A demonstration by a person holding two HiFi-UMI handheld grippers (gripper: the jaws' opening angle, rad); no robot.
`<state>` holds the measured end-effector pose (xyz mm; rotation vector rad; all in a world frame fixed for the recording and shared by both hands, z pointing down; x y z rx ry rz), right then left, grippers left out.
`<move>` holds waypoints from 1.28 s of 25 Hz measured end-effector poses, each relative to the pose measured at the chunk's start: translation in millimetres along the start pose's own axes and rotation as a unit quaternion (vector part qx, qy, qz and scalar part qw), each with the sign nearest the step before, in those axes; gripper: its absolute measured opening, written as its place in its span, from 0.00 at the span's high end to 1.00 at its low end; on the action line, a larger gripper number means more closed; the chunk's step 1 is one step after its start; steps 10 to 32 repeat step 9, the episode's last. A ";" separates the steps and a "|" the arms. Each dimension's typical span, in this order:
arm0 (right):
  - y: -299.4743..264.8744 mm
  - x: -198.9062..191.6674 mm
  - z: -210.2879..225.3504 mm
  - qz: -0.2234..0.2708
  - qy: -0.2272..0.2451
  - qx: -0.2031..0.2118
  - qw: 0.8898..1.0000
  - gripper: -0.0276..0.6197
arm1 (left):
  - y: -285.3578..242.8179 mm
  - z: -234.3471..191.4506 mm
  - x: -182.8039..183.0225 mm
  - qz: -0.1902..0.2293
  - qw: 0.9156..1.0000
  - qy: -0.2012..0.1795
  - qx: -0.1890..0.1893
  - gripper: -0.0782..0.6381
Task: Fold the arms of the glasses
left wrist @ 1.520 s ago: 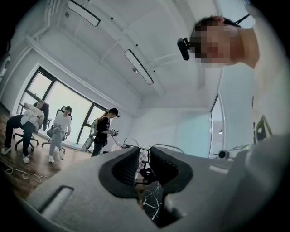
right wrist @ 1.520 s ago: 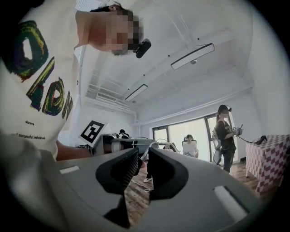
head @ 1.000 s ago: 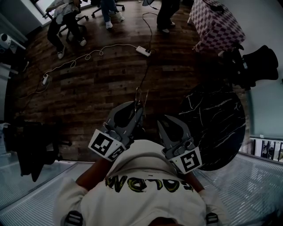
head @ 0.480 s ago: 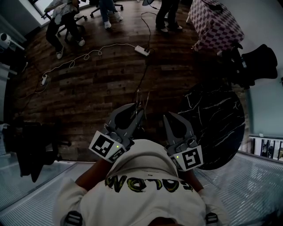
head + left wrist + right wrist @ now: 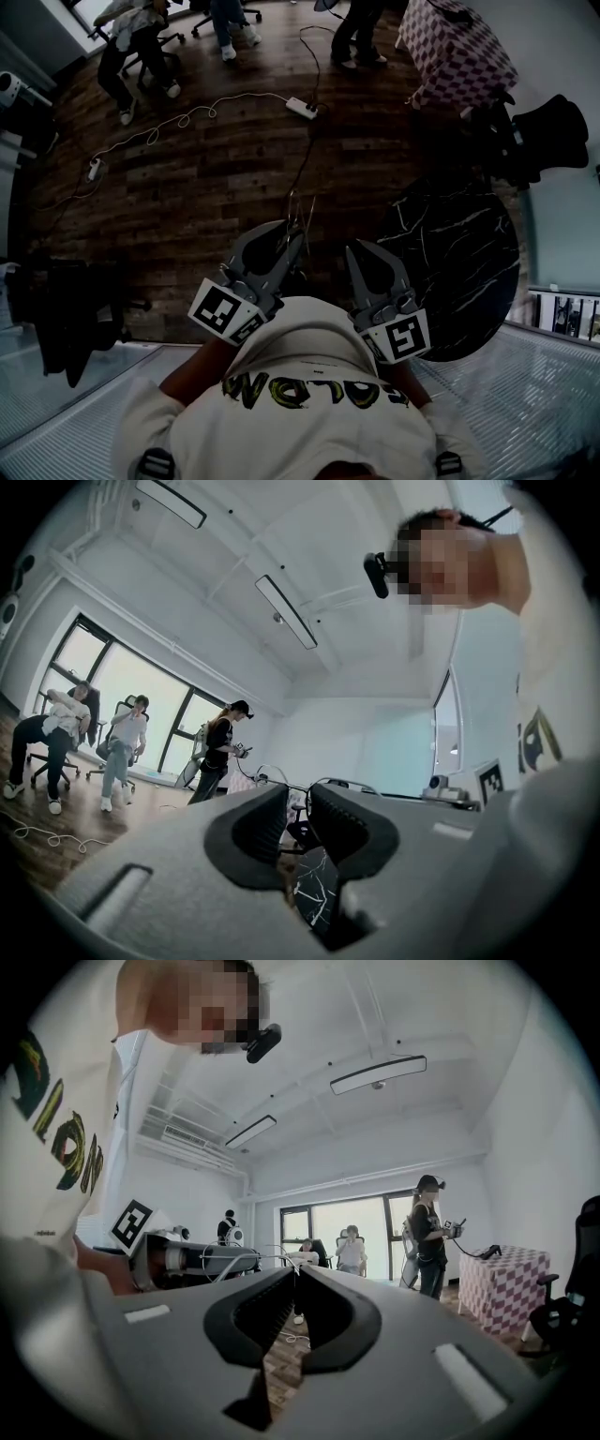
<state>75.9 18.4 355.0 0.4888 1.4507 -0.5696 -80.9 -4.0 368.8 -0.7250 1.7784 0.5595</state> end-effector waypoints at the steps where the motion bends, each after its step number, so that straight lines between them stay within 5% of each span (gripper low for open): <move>1: -0.2 0.1 -0.4 0.000 0.000 0.000 1.000 0.93 | 0.4 -0.1 0.3 0.001 1.000 0.000 0.000 0.78; 32: 0.5 2.9 5.8 0.000 0.006 0.003 1.000 0.93 | -5.0 1.5 4.5 0.002 1.000 0.000 0.000 0.78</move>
Point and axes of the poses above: the fingertips, and each gripper's own axes: y backward along the fingers, z to its right, x out of its top, the point moved 6 cm from there along y, backward along the fingers
